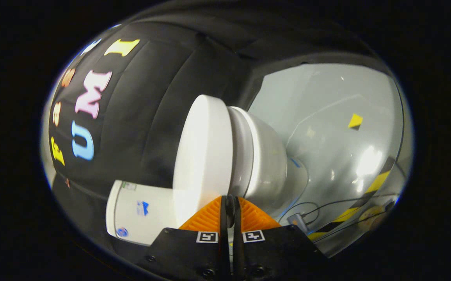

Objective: Open the toilet lid.

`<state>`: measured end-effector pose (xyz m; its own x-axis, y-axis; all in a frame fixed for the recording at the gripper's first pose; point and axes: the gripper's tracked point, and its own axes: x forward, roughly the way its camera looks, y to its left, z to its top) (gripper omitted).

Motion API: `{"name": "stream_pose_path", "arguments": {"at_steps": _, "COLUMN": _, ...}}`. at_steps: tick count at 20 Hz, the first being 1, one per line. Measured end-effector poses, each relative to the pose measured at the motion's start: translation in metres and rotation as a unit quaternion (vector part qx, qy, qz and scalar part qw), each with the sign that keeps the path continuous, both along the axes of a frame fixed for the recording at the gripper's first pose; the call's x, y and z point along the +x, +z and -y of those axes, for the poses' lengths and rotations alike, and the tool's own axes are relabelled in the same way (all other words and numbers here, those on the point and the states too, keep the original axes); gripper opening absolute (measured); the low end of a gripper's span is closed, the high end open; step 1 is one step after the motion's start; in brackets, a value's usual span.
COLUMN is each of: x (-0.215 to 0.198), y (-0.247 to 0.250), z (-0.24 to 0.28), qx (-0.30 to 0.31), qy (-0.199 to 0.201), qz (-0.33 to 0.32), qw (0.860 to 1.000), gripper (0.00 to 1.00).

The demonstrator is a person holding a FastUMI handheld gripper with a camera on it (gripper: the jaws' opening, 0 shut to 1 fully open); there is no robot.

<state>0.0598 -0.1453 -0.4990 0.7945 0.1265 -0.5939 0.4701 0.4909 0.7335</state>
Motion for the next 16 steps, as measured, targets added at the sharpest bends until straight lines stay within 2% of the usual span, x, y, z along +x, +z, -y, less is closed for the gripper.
{"name": "stream_pose_path", "arguments": {"at_steps": 4, "x": 0.007, "y": 0.036, "z": -0.008, "qx": -0.059, "qy": 0.025, "qz": 0.003, "qw": 0.998, "gripper": 0.09}}
{"name": "stream_pose_path", "arguments": {"at_steps": 7, "x": 0.009, "y": 0.072, "z": -0.022, "qx": -0.122, "qy": 0.055, "qz": 0.009, "qw": 0.991, "gripper": 0.08}}
{"name": "stream_pose_path", "arguments": {"at_steps": 9, "x": 0.012, "y": 0.103, "z": -0.036, "qx": -0.175, "qy": 0.084, "qz": 0.024, "qw": 0.981, "gripper": 0.08}}
{"name": "stream_pose_path", "arguments": {"at_steps": 12, "x": 0.016, "y": 0.143, "z": -0.06, "qx": -0.256, "qy": 0.124, "qz": 0.04, "qw": 0.958, "gripper": 0.08}}
{"name": "stream_pose_path", "arguments": {"at_steps": 14, "x": 0.018, "y": 0.157, "z": -0.072, "qx": -0.289, "qy": 0.14, "qz": 0.038, "qw": 0.946, "gripper": 0.1}}
{"name": "stream_pose_path", "arguments": {"at_steps": 16, "x": 0.02, "y": 0.169, "z": -0.084, "qx": -0.301, "qy": 0.144, "qz": 0.043, "qw": 0.942, "gripper": 0.11}}
